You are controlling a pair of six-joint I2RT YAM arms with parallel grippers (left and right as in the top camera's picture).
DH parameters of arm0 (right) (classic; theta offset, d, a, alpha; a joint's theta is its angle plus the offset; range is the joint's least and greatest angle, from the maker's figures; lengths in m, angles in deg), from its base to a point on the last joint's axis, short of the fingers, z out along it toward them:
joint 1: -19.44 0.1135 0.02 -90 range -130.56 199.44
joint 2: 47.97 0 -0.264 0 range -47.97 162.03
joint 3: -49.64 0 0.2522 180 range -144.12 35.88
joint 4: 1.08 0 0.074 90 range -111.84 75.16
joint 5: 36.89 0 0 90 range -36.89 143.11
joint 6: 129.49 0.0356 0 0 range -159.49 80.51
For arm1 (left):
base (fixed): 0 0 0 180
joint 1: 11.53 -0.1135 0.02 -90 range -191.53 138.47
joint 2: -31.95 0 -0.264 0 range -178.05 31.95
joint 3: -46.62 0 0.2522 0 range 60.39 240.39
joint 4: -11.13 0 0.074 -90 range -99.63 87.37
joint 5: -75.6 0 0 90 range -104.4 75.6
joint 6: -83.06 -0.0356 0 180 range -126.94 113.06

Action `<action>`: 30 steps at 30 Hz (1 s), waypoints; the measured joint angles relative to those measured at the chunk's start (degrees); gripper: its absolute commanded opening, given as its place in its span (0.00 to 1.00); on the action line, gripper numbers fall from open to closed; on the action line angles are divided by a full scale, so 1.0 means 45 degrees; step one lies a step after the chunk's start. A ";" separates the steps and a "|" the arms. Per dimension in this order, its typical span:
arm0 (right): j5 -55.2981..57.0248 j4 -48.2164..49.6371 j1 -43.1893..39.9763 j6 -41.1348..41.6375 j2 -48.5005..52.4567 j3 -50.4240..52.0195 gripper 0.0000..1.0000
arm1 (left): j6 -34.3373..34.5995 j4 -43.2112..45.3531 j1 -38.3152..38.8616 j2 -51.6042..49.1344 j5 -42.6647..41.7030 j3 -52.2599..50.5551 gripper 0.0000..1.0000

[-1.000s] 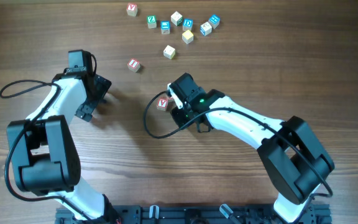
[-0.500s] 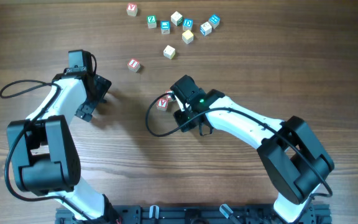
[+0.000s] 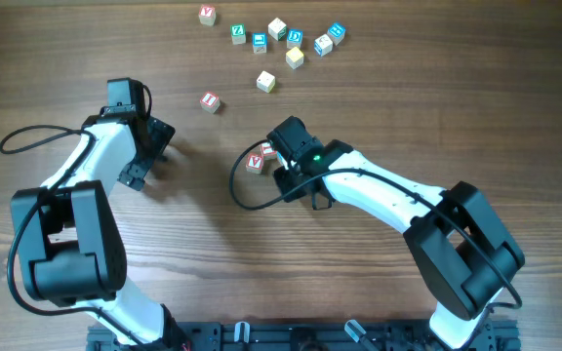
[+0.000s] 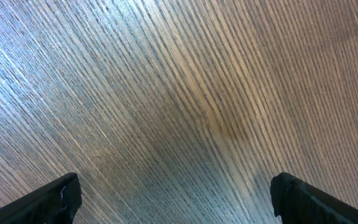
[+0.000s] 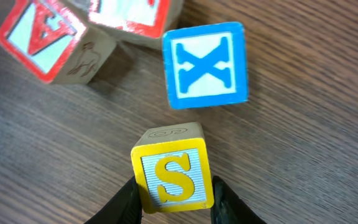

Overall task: Form a circle
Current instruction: 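Lower the yellow S block beside the blue X block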

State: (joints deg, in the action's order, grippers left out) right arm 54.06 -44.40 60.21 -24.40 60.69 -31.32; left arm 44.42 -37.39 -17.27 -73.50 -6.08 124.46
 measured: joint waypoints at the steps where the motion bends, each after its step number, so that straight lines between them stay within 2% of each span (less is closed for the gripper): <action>1: 0.0068 0.0000 0.0000 0.0058 0.0000 0.0000 0.38 | 0.0000 0.0000 0.0000 0.0000 0.0000 0.0000 1.00; 18: 0.0024 0.0141 0.0000 0.0743 0.0000 0.0000 0.36 | 0.0000 0.0000 0.0000 0.0000 0.0000 0.0000 1.00; 25: -0.0029 0.0209 0.0000 0.0962 0.0000 0.0000 0.59 | 0.0000 0.0000 0.0000 0.0000 0.0000 0.0000 1.00; 27: -0.0102 0.0180 0.0000 0.0933 -0.0005 -0.0005 0.61 | 0.0000 0.0000 0.0000 0.0000 0.0000 0.0000 1.00; 30: -0.0131 -0.0102 -0.0053 0.1035 -0.0243 -0.0029 0.58 | 0.0000 0.0000 0.0000 0.0000 0.0000 0.0000 1.00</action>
State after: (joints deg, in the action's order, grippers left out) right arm 53.47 -44.86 59.97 -19.74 59.60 -31.45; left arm 44.42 -37.39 -17.27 -73.50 -6.08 124.46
